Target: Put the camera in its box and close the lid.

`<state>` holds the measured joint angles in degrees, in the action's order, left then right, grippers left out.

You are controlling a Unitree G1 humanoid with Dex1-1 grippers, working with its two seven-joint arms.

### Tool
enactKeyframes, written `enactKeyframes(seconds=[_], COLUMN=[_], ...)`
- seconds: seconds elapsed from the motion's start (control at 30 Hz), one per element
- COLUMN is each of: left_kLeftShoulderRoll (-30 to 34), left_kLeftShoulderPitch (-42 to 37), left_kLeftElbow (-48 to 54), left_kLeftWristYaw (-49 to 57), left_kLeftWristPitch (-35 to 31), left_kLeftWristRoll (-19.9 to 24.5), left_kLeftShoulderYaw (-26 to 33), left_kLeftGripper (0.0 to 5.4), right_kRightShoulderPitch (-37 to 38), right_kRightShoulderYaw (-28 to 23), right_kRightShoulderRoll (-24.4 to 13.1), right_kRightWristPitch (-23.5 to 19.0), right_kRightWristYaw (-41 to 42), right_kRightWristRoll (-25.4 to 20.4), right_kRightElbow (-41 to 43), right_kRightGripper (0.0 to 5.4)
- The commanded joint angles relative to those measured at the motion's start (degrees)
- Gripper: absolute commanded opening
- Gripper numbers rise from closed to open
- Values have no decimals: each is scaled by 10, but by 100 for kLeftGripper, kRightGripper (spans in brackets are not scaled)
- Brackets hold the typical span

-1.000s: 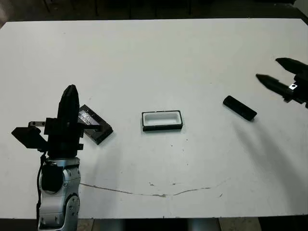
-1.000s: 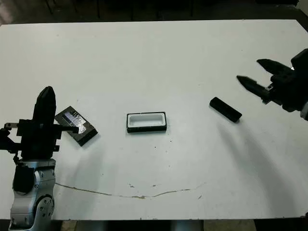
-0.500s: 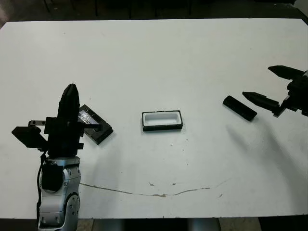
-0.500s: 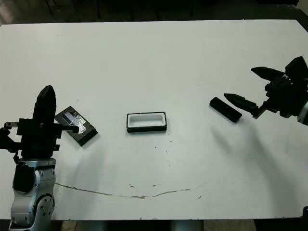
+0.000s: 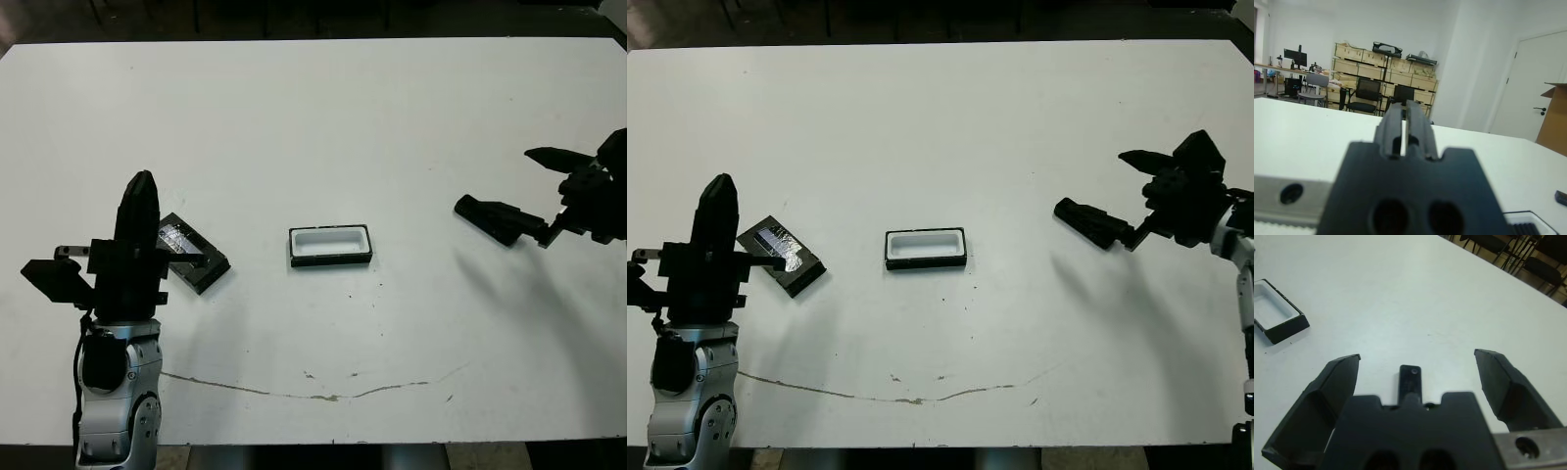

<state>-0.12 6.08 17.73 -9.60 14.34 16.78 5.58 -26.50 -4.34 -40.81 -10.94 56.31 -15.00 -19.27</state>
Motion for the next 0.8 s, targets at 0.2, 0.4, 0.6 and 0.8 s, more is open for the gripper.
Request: enactKeyframes(seconds=[0.2, 0.4, 0.6, 0.8], left_kLeftShoulderRoll=[6, 5, 6, 7], left_kLeftShoulderPitch=[8, 9, 9, 8], left_kLeftElbow=[-11, -6, -7, -7], left_kLeftWristYaw=[-1, -1, 0, 1], left_kLeftWristPitch=[-3, -12, -11, -12], left_kLeftWristRoll=[-2, 5, 4, 1], left_kLeftShoulderYaw=[6, 6, 7, 10], left_kLeftGripper=[0, 0, 0, 0], right_kRightShoulderPitch=[21, 34, 52, 63], right_kRightShoulderYaw=[20, 24, 31, 26], right_kRightShoulderRoll=[9, 13, 15, 22], right_kRightWristPitch=[-38, -63, -63, -54], right_kRightWristYaw=[-13, -18, -32, -35], right_kRightWristRoll=[14, 13, 24, 21], right_kRightElbow=[-8, -3, 9, 1], right_kRightGripper=[539, 539, 539, 539])
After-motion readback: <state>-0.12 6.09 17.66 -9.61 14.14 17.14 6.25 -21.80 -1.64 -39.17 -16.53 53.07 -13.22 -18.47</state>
